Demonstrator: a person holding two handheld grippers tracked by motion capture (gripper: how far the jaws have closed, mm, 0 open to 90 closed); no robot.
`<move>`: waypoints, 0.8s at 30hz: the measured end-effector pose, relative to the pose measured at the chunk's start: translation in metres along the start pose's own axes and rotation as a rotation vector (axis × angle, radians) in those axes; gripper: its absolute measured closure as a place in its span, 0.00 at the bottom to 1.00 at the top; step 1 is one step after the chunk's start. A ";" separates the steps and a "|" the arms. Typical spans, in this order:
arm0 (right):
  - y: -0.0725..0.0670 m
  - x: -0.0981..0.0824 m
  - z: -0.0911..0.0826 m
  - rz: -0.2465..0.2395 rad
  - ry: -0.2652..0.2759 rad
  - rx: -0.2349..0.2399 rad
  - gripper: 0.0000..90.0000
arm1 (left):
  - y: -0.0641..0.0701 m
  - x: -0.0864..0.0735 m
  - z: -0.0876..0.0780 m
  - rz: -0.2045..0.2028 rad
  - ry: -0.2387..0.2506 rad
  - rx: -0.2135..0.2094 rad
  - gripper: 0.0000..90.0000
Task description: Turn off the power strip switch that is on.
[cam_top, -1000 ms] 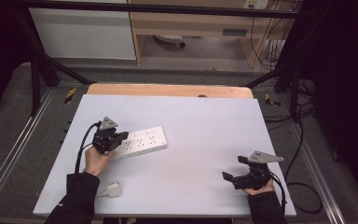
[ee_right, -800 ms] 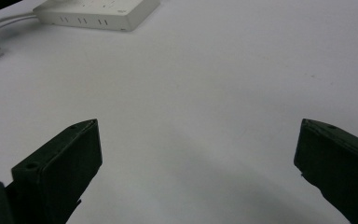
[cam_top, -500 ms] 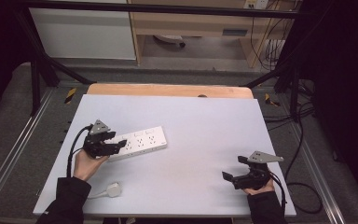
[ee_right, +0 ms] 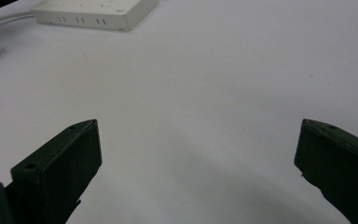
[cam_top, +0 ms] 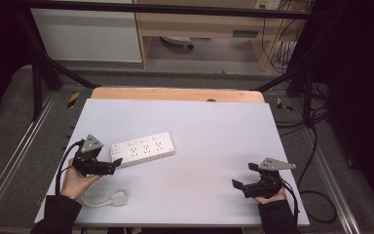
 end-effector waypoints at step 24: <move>-0.001 -0.001 0.001 -0.001 -0.012 0.002 0.01 | -0.009 -0.052 -0.003 -0.008 -0.015 -0.026 0.09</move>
Point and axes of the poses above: each handheld gripper's, and its own axes: z roughly forward along the jaws, x roughly out of its top, y roughly to its right, the point moved 1 cm from there along z, roughly forward along the jaws, and after that the axes turned 11 degrees about -z, right-handed, at the moved point
